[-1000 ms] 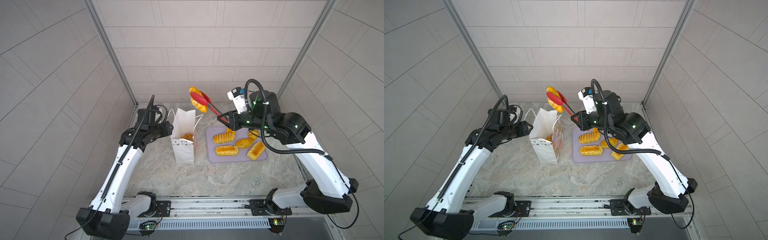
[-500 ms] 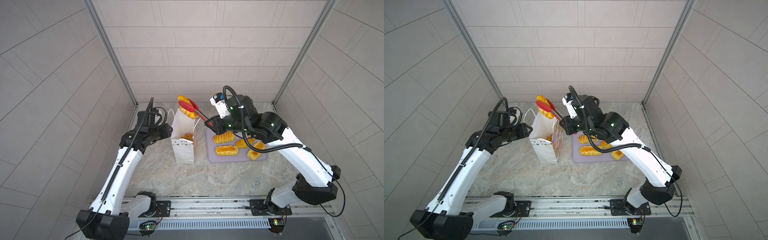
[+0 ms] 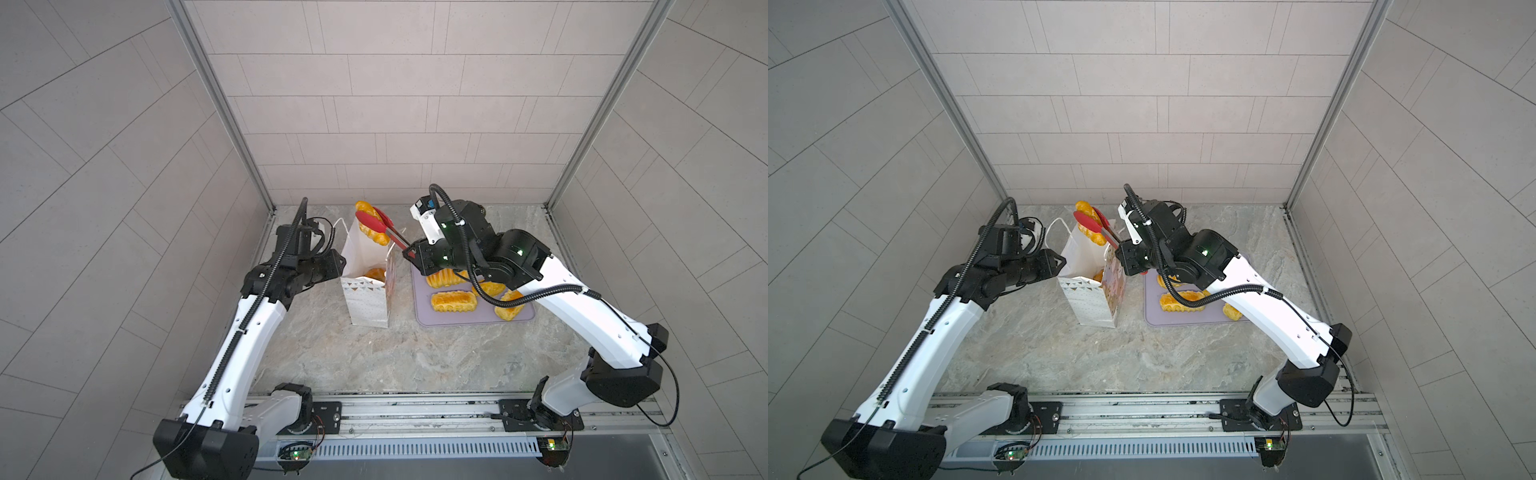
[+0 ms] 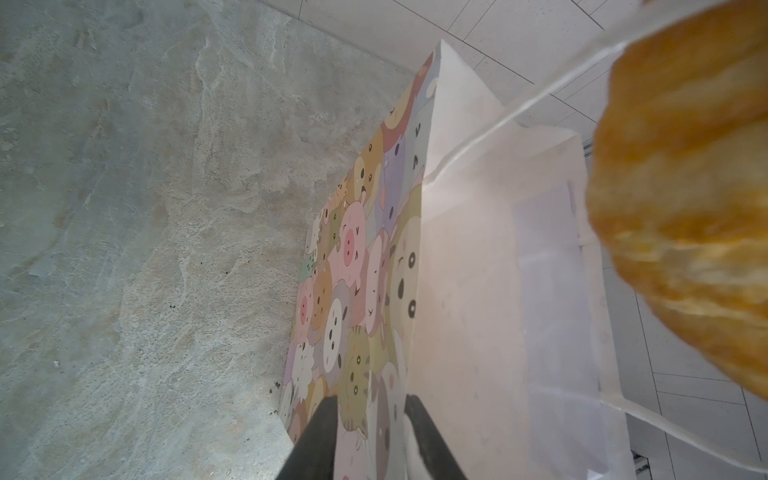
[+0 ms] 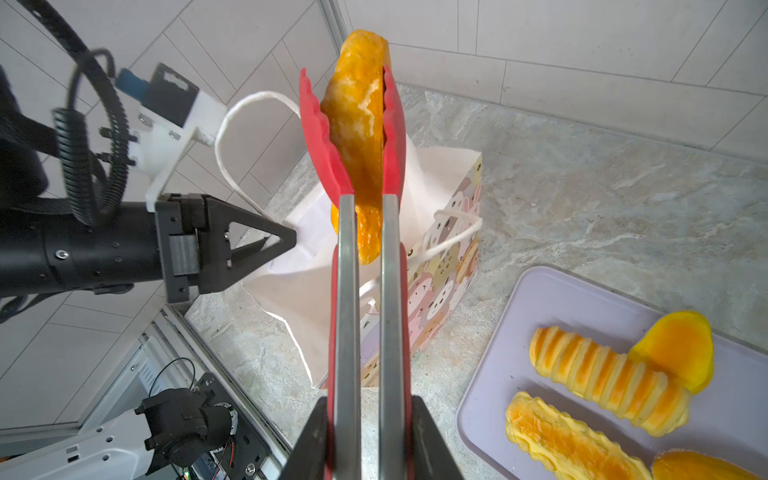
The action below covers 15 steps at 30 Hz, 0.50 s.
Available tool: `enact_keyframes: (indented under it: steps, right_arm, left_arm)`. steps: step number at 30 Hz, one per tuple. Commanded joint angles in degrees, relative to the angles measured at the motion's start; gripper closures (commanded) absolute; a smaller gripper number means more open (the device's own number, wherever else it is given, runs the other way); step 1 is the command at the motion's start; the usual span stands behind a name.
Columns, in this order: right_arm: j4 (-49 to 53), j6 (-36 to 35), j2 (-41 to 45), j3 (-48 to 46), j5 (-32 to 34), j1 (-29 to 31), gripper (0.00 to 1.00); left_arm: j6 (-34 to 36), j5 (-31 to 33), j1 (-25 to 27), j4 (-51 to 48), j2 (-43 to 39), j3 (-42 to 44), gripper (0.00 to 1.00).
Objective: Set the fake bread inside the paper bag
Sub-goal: 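Carry the golden pastry with the tongs over the bag opening, then open the tongs to drop the golden pastry into the bag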
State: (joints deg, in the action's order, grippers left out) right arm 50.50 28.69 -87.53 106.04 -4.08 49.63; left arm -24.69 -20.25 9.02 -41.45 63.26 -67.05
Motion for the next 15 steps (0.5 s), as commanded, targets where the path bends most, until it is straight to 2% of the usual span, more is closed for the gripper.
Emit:
enact_keyframes:
  steps: [1, 15]
  right_arm:
    - [-3.9, 1.1, 1.6, -0.3, 1.1, 0.5, 0.72]
    - [-3.9, 1.3, 2.6, -2.3, 0.4, 0.5, 0.61]
  left_arm:
    - [-0.5, -0.5, -0.4, 1.1, -0.9, 0.6, 0.68]
    - [-0.9, -1.0, -0.4, 1.8, -0.7, 1.1, 0.69]
